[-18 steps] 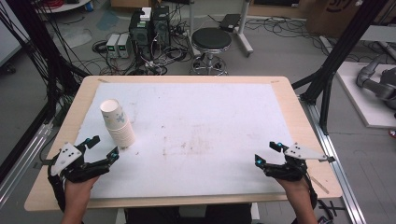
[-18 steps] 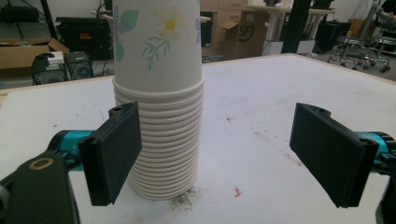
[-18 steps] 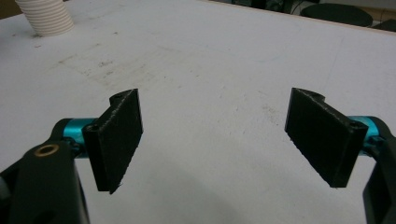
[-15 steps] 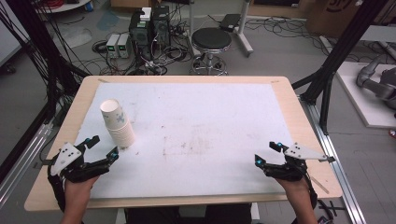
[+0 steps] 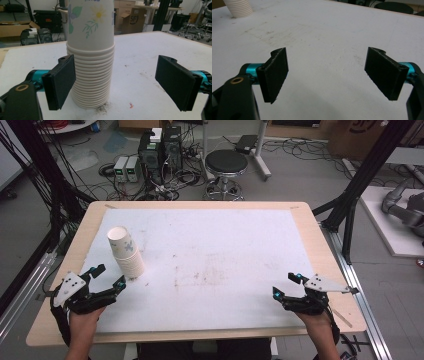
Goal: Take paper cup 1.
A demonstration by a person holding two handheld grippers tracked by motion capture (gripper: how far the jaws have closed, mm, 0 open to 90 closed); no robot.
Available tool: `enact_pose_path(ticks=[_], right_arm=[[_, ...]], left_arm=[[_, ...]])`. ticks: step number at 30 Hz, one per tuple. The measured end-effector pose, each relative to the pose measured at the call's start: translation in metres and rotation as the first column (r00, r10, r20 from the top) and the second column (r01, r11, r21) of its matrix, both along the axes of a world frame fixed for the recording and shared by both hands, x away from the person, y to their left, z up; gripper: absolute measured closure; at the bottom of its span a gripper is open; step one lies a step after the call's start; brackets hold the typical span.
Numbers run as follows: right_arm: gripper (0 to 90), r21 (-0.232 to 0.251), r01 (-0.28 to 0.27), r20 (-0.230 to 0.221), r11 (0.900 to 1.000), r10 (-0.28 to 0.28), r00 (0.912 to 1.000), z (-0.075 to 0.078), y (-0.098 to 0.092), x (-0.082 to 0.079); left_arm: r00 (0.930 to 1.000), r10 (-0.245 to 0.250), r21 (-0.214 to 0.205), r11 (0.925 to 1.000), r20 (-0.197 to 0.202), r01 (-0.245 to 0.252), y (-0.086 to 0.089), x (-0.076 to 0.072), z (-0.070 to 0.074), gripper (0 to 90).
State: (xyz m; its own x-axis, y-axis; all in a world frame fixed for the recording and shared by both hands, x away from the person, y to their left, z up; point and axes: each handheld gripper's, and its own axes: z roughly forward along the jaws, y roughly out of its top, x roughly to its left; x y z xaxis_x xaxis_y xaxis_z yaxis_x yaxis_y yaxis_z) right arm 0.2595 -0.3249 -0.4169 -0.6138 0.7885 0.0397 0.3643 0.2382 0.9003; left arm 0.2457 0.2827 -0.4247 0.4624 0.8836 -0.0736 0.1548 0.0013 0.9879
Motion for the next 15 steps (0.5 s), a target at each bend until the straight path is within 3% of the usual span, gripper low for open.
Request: enact_pose_path(ticks=[10,15], right_arm=[[19.7,-0.007,0.003,0.009,1.0,-0.003,1.0,0.004,0.001,-0.006],[19.6,-0.01,-0.004,0.007,0.9999,0.004,1.0,0.003,0.003,-0.006]], left_arm=[[0.9999,0.0,-0.006,1.0,0.011,0.0,0.0,-0.003,0.003,16.3],[0.9985,0.026,-0.01,0.9996,0.049,-0.025,0.003,-0.004,0.018,16.3]])
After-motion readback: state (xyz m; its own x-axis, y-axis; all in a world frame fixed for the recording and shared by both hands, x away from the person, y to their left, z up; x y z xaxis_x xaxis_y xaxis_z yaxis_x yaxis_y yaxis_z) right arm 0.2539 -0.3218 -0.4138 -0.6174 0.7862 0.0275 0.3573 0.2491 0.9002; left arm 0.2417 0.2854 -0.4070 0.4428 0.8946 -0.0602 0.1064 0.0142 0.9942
